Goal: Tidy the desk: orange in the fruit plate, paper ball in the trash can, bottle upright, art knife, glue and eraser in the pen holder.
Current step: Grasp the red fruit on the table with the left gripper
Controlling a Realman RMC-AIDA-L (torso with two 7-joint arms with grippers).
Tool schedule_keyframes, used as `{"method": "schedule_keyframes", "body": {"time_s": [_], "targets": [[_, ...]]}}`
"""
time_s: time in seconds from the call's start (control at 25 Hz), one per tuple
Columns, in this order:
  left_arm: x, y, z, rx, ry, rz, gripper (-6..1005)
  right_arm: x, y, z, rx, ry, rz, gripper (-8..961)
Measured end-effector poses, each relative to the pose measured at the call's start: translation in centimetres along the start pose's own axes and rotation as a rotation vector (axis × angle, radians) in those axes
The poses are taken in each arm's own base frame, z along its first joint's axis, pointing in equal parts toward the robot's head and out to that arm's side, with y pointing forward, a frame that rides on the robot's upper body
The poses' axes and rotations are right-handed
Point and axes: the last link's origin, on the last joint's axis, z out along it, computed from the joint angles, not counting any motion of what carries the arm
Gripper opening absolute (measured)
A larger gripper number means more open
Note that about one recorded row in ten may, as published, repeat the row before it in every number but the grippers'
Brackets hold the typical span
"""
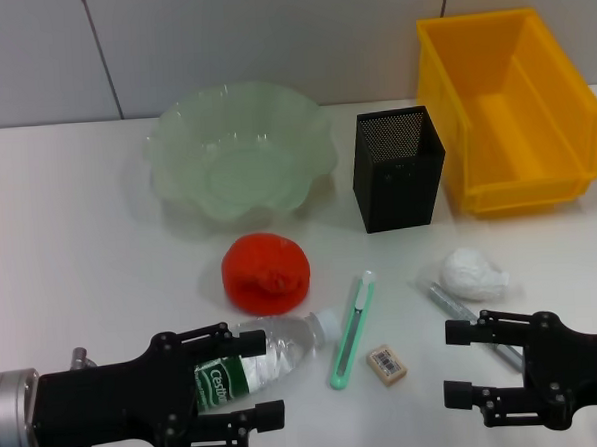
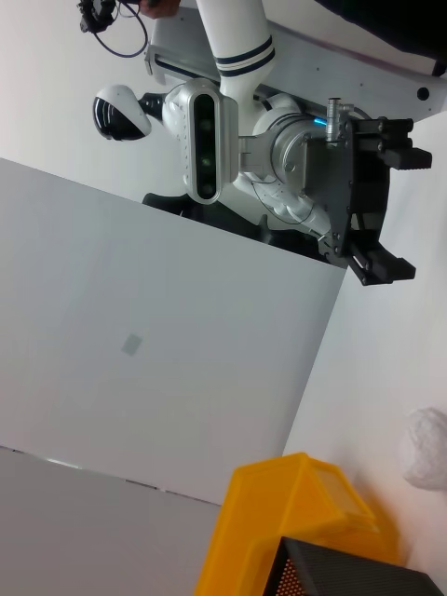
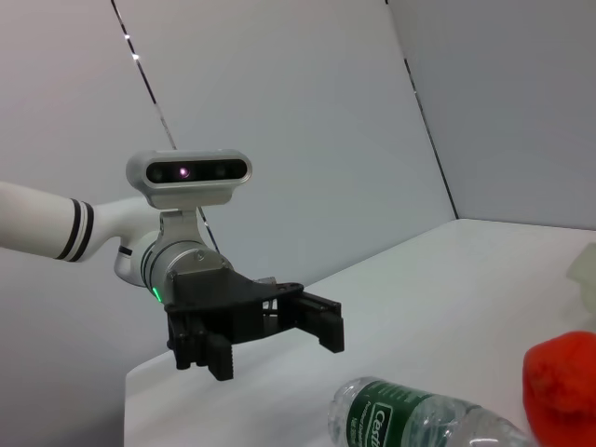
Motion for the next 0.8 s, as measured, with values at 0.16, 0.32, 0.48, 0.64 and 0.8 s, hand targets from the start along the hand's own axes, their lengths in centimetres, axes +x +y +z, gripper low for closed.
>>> {"method": "schedule_keyframes", "body": {"time_s": [0.16,0.32,0.48,0.64,0.8], "targets": [[-0.05,0.01,0.00,0.001,0.000,-0.001,808,-0.01,0.00,0.01,-0.001,0.000,0.000,770],[-0.10,0.00,0.09,0.003,0.000,-0.002,804,-0.03,0.01,0.03,-0.003,0.000,0.000,770],[-0.18,-0.03,0.22,0.007,0.000,0.001,801,-0.06,0.00,0.04,-0.003,0.000,0.000,770],[-0.20,-0.04,0.25,0.008,0.000,0.000,798,-0.07,0.00,0.03,-0.003,0.000,0.000,770],[0.05,-0.18,0.28,0.022,0.023,0.003,794,-0.07,-0.03,-0.07,0.000,-0.001,0.000,771]]}}
